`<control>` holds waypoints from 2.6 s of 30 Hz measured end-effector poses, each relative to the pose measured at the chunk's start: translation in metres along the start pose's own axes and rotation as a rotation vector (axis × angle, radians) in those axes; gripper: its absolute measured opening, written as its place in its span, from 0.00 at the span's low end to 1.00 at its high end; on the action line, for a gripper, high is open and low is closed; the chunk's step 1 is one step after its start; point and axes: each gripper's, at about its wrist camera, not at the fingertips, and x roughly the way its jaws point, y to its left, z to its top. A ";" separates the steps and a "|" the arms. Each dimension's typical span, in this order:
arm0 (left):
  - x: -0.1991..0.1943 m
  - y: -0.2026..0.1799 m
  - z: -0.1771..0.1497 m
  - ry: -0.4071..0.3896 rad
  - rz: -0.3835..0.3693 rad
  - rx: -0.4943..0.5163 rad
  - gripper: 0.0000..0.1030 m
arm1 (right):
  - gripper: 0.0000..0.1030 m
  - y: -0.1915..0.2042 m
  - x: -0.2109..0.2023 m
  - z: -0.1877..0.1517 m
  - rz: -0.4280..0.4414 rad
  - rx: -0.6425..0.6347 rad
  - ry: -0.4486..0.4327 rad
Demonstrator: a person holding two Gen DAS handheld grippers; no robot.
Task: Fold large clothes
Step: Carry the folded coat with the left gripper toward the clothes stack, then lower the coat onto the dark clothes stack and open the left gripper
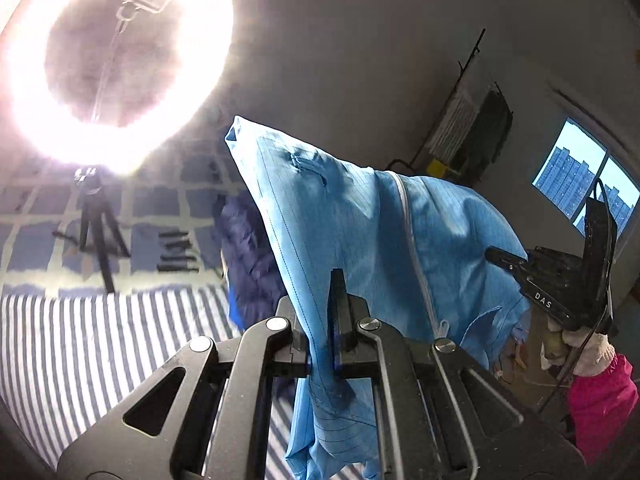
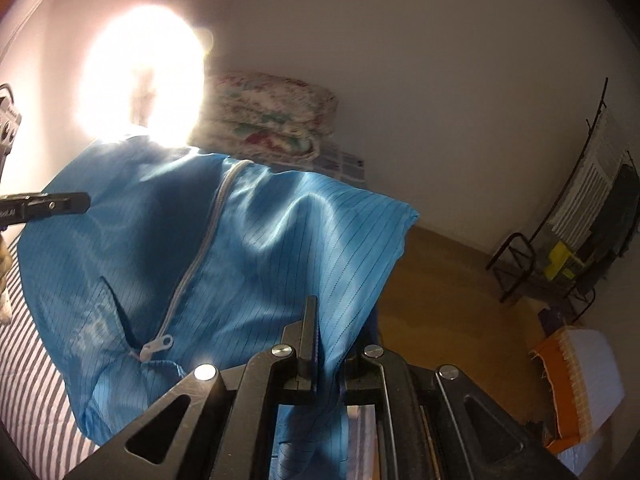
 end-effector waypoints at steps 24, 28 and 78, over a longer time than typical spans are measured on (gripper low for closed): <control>0.127 0.032 -0.006 0.061 0.247 0.034 0.17 | 0.40 -0.040 0.170 -0.015 -0.148 0.062 0.134; 0.124 0.041 -0.008 0.081 0.315 -0.013 0.56 | 0.55 -0.055 0.163 -0.022 -0.147 0.133 0.140; -0.302 -0.155 -0.187 -0.124 0.226 0.176 0.78 | 0.92 0.094 -0.299 -0.166 -0.083 0.265 -0.122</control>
